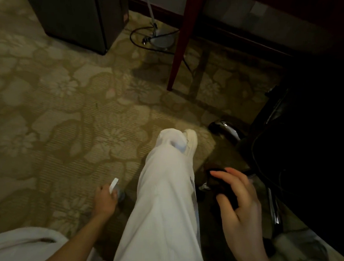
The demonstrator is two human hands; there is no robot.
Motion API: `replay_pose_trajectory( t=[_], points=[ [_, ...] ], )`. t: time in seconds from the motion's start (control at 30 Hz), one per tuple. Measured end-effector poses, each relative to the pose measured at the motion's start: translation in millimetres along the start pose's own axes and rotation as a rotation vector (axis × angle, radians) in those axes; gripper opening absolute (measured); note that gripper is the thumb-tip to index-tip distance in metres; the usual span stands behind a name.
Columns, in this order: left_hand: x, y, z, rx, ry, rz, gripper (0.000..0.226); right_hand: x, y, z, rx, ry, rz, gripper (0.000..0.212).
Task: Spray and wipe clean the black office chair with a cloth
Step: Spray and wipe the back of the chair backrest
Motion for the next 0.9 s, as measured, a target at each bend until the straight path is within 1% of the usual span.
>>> replay_pose_trajectory(
  t=[0.07,0.13,0.2,0.27,0.33,0.4,0.47,0.53,0.63,0.7,0.8,0.9],
  points=[
    [-3,-4,0,-0.011,0.037,-0.037,0.038,1,-4,-7,-0.009,0.004,-0.002,0.041],
    [-6,-10,-3,-0.011,0.023,-0.072,0.041,-2,-9,-14,-0.026,-0.015,0.009,0.042],
    [-11,-18,-6,-0.018,-0.003,-0.087,0.043,-9,-15,-21,-0.054,-0.044,0.038,0.048],
    [-23,-28,-3,-0.055,0.005,-0.072,0.049,-22,-23,-31,-0.096,-0.072,0.083,0.051],
    [-47,-40,19,-0.040,-0.021,0.017,0.049,-41,-31,-43,-0.147,-0.097,0.136,0.050],
    [-81,-57,66,0.099,-0.144,0.129,0.040,-67,-39,-54,-0.197,-0.097,0.196,0.050],
    [-118,-78,132,0.307,-0.279,0.226,0.036,-100,-50,-65,-0.249,-0.069,0.268,0.050],
    [-150,-112,209,0.552,-0.365,0.258,0.031,-135,-63,-80,-0.317,-0.076,0.348,0.050],
    [-174,-186,335,0.964,-0.388,0.126,0.029,-190,-82,-105,-0.417,-0.134,0.486,0.048],
    [-177,-241,408,1.170,-0.379,0.011,0.036,-229,-94,-124,-0.469,-0.199,0.585,0.042],
    [-174,-309,486,1.334,-0.307,-0.101,0.037,-282,-108,-155,-0.522,-0.365,0.733,0.038],
    [-174,-351,525,1.411,-0.239,-0.089,0.035,-327,-116,-192,-0.563,-0.570,0.870,0.035]
  ],
)
Point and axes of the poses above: each hand's wrist, its own y-axis towards the middle knuckle, its own x-axis out of the palm, z = x × y, the point moved 5 cm from there along y, towards the middle knuckle, and after that the axes turned 12 degrees about -z, right-handed, at the moved point
